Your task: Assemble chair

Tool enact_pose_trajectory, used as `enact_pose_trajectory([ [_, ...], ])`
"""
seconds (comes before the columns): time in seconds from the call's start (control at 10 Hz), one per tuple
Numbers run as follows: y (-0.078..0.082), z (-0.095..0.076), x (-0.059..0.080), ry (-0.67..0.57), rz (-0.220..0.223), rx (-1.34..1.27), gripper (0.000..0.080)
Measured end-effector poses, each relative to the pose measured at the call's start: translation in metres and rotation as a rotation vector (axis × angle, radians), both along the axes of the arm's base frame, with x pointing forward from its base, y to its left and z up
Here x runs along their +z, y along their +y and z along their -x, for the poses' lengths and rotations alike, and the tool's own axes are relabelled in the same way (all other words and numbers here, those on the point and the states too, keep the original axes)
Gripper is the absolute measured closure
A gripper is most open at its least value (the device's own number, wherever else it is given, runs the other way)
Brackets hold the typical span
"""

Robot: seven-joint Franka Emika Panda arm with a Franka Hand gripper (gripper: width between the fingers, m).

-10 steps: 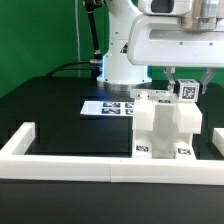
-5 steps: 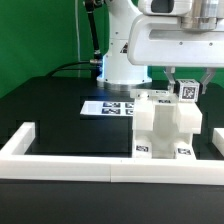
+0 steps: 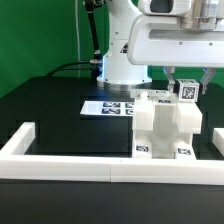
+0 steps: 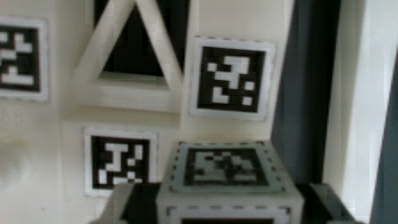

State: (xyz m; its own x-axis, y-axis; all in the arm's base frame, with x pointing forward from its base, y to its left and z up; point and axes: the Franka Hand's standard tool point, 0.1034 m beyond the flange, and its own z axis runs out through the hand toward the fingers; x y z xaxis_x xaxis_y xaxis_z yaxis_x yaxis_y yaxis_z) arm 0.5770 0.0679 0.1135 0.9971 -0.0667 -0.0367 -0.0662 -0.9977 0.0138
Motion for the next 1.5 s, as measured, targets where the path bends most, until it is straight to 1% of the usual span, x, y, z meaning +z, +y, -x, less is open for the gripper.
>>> enact_pose_trajectory([
  [1.5,0.0030,0.0005,-0.0004,-0.006,0.028,-0.926,0.0515],
])
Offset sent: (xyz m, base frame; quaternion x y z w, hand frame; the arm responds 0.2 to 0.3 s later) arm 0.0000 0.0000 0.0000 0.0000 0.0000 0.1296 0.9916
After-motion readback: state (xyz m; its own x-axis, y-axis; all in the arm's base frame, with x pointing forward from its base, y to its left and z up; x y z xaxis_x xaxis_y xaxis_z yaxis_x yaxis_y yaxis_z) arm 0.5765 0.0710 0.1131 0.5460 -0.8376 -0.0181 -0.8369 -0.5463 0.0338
